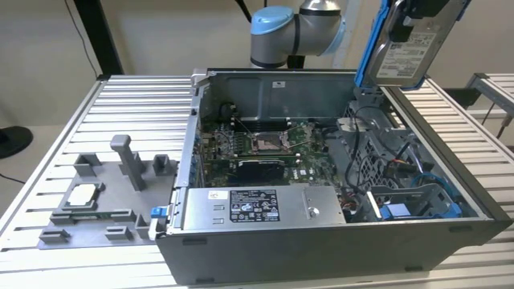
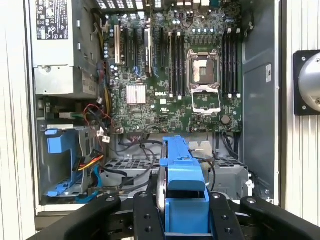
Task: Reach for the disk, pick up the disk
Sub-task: 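Pick up the disk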
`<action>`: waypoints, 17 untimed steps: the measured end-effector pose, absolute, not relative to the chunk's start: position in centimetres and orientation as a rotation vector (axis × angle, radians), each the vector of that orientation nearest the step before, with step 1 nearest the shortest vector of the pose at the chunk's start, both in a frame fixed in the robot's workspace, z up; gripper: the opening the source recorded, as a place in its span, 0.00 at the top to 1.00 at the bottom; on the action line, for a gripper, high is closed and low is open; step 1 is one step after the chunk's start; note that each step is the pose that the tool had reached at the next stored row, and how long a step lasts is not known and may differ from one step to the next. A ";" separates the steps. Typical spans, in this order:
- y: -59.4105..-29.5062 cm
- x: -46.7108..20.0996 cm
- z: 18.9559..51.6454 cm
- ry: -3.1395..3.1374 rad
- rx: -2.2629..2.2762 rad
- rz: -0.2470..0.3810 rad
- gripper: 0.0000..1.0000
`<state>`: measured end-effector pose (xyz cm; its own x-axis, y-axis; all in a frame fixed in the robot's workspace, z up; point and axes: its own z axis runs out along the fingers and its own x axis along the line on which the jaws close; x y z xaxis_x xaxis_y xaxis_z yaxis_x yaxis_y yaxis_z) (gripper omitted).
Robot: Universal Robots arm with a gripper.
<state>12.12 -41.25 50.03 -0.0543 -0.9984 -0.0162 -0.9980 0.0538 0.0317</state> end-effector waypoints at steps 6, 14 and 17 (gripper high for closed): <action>-42.6 12.1 50.0 -2.273 2.153 -0.053 1.00; -44.4 11.6 49.9 -2.273 2.153 -0.053 1.00; -45.0 11.2 49.9 -2.273 2.154 -0.053 1.00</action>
